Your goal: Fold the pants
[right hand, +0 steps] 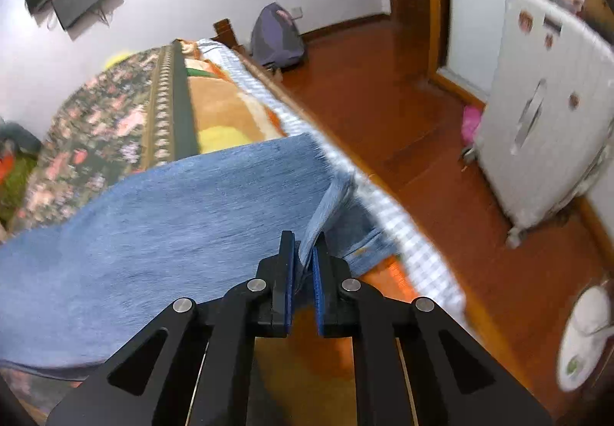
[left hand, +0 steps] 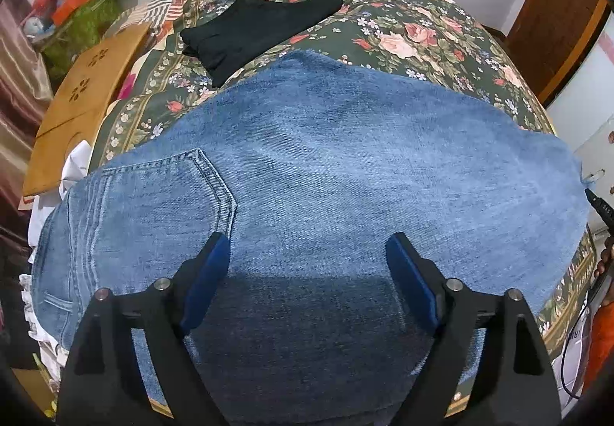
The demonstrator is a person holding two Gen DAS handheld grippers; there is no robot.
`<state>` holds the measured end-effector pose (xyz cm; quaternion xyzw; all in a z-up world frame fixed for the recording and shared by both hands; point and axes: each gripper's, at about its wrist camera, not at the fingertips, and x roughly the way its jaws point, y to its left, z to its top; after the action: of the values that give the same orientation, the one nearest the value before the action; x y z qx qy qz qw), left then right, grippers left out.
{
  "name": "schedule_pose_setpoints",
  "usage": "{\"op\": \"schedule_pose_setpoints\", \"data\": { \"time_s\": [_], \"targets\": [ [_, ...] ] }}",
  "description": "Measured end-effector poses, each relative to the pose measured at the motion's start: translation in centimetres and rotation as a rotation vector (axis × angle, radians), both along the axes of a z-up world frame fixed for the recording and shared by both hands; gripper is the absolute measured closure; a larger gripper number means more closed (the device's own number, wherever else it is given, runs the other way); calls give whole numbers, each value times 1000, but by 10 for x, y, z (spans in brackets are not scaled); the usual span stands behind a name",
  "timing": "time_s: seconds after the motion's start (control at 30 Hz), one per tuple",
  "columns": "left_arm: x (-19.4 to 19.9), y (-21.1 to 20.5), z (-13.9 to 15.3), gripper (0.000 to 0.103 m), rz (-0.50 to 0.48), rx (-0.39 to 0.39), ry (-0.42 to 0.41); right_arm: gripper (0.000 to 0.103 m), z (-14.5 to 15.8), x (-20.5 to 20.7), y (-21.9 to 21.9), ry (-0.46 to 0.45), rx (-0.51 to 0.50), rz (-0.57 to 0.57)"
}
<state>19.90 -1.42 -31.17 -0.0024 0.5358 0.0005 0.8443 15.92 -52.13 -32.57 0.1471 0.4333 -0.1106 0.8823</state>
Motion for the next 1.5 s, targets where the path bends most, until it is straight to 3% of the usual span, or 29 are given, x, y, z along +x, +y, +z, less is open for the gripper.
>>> {"op": "schedule_pose_setpoints", "data": {
  "time_s": [0.2, 0.27, 0.33, 0.4, 0.6, 0.7, 0.83, 0.9, 0.97, 1.03, 1.1, 1.3, 1.5],
  "targets": [
    [8, -5, 8, 15, -17, 6, 43, 93, -1, 2, -11, 49, -10, 24],
    [10, -12, 20, 15, -30, 3, 11, 82, 6, -2, -18, 68, 0, 11],
    [12, -23, 33, 15, -56, -13, -27, 53, 13, -9, -26, 60, 61, -13],
    [16, -38, 44, 15, -85, -31, -61, 47, 19, -22, -35, 9, 147, -34],
    [32, -88, 42, 15, -180, -33, -78, 47, -2, -33, -44, 0, 358, -96],
    [36, -103, 23, 15, -200, -59, -29, 47, -16, -25, -39, 23, 397, -109],
    [37, -116, 0, 16, -216, -35, 18, 46, -28, -12, -40, 15, 444, -122],
    [33, -123, -3, 16, -234, 8, 0, 48, -31, -8, -43, 4, 468, -138],
    [31, -127, -4, 16, -254, 24, -5, 60, -31, -4, -44, -12, 470, -144],
    [31, -127, -5, 16, -257, 26, -5, 81, -28, -2, -45, -25, 464, -151],
    [31, -127, -5, 16, -252, 11, -2, 93, -20, -1, -45, -37, 446, -156],
    [32, -115, 6, 16, -230, -53, 3, 95, 27, -4, -34, -120, 353, -131],
    [22, -99, 43, 16, -218, -65, -93, 96, 103, -12, -9, -272, 297, -42]
  ]
}}
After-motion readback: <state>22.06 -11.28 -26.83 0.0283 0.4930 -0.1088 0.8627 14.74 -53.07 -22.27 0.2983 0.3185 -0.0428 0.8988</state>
